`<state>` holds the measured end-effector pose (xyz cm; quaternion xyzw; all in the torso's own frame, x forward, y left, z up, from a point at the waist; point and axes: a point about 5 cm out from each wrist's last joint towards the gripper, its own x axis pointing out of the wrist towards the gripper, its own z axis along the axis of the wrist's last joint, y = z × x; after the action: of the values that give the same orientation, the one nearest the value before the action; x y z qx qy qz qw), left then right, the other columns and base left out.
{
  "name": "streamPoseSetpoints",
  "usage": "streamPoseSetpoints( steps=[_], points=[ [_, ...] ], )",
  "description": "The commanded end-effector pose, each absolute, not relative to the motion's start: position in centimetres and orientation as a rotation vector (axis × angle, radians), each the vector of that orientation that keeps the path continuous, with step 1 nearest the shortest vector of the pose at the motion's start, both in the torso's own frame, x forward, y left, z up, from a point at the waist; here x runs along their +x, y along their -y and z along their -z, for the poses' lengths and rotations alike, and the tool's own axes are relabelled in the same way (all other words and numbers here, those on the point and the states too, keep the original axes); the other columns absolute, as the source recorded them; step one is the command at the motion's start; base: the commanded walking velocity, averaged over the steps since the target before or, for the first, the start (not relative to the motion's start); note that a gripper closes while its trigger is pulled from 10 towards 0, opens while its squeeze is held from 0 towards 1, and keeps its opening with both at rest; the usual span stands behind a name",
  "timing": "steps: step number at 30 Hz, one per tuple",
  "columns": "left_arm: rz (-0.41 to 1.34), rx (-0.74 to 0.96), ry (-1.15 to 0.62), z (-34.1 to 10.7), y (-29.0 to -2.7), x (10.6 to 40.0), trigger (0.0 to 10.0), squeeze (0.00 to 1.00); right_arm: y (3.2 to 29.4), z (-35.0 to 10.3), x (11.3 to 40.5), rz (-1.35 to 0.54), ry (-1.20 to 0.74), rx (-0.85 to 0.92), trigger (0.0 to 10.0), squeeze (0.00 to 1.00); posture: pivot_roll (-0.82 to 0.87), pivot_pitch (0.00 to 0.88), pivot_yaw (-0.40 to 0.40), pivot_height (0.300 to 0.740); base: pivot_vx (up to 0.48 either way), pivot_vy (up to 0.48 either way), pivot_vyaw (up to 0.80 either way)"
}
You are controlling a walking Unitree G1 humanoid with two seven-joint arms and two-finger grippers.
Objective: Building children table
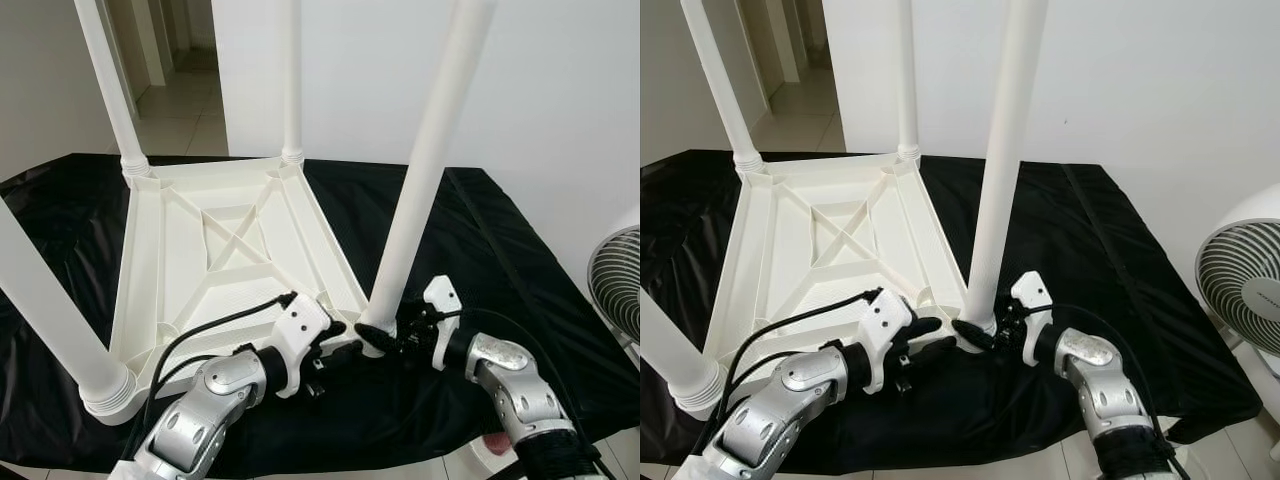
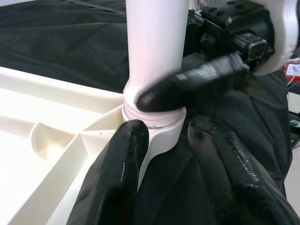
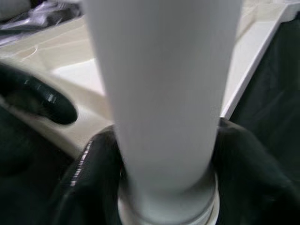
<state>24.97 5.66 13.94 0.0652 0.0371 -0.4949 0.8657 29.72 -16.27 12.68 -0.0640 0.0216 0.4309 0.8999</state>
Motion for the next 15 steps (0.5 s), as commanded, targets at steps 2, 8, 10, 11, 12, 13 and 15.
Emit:
streamPoseSetpoints(
  steps=[2,8,10,11,12,13,15],
  points=[
    [1.083,0.135,-0.087,-13.9,-5.4,24.5,10.0,0.0,15.9,-12.7,29.7,-0.846,-0.034,-0.093,0.0,0.0,-0.01,0.023,-0.028,0.74,0.0,0.0,0.0],
    [1.088,0.132,-0.095,-13.8,-5.2,24.2,10.0,0.0,14.5,-12.0,28.5,-0.695,-0.036,-0.014,0.0,0.0,-0.01,0.03,-0.039,0.74,0.0,0.0,0.0],
    [1.088,0.13,-0.097,-13.8,-5.2,24.2,10.0,0.0,14.0,-12.0,27.9,-0.645,-0.016,0.038,0.0,0.0,-0.01,0.03,-0.043,0.74,0.0,0.0,0.0],
    [1.088,0.13,-0.097,-13.8,-5.2,24.1,10.0,0.0,13.8,-12.1,27.7,-0.607,-0.012,0.064,0.0,0.0,-0.01,0.033,-0.049,0.74,0.0,0.0,0.0],
    [1.088,0.13,-0.097,-13.8,-5.2,24.1,10.0,0.0,13.8,-12.1,27.7,-0.607,-0.012,0.064,0.0,0.0,-0.01,0.033,-0.049,0.74,0.0,0.0,0.0],
    [1.088,0.13,-0.097,-13.8,-5.2,24.1,10.0,0.0,13.7,-12.2,27.6,-0.58,-0.009,0.081,0.0,0.0,-0.01,0.033,-0.049,0.74,0.0,0.0,0.0],
    [1.083,0.128,-0.099,-13.8,-5.3,24.1,10.0,0.0,13.4,-12.4,27.4,-0.517,-0.003,0.093,0.0,0.0,-0.01,0.037,-0.048,0.74,0.0,0.0,0.0]
  ],
)
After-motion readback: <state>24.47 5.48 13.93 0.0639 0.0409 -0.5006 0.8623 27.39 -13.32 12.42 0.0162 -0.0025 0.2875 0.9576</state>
